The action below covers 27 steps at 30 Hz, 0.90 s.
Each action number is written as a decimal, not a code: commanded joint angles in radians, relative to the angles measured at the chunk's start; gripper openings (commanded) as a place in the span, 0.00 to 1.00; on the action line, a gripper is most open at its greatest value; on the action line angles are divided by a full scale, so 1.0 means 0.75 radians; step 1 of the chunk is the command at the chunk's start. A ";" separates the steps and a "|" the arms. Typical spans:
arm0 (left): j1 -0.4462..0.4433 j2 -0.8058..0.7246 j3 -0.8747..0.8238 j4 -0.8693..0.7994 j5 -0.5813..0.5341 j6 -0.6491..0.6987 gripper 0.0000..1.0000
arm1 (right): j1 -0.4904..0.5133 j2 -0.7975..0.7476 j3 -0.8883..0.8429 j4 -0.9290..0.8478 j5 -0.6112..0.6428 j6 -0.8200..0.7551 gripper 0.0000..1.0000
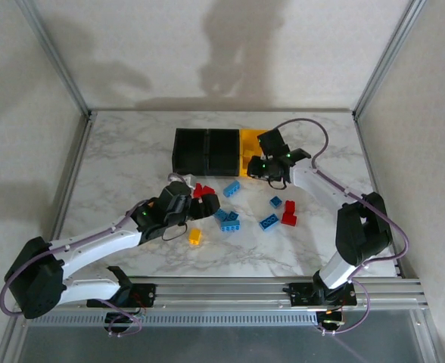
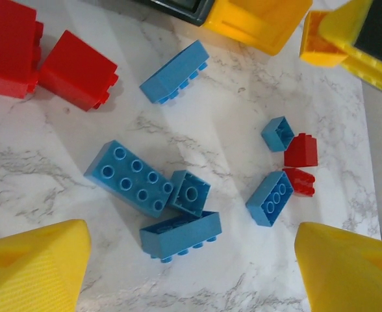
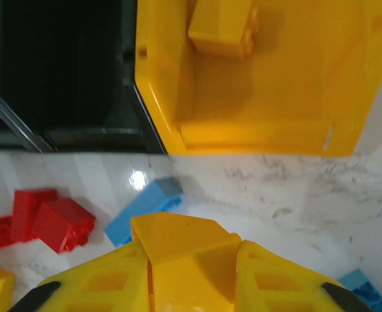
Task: Sort the legos into containers by color
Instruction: Place the lego in the container.
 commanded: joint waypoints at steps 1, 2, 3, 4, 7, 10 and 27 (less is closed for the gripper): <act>-0.010 0.018 0.055 0.028 -0.003 0.022 0.81 | -0.025 0.071 0.094 -0.015 0.045 -0.018 0.28; -0.010 0.022 0.062 0.030 -0.003 0.023 0.81 | -0.033 0.092 0.122 -0.016 0.047 -0.019 0.28; -0.010 0.025 0.070 0.031 -0.005 0.024 0.81 | -0.042 0.113 0.146 -0.018 0.047 -0.018 0.28; -0.010 0.028 0.079 0.034 -0.006 0.027 0.81 | -0.048 0.131 0.167 -0.018 0.047 -0.018 0.28; -0.010 0.043 0.105 0.029 -0.009 0.034 0.81 | -0.064 0.188 0.239 -0.019 0.068 -0.020 0.28; -0.010 0.057 0.119 0.037 -0.010 0.038 0.81 | -0.081 0.255 0.306 -0.028 0.074 -0.018 0.28; -0.010 0.067 0.102 0.038 -0.019 0.031 0.81 | -0.099 0.488 0.375 0.015 0.096 0.007 0.30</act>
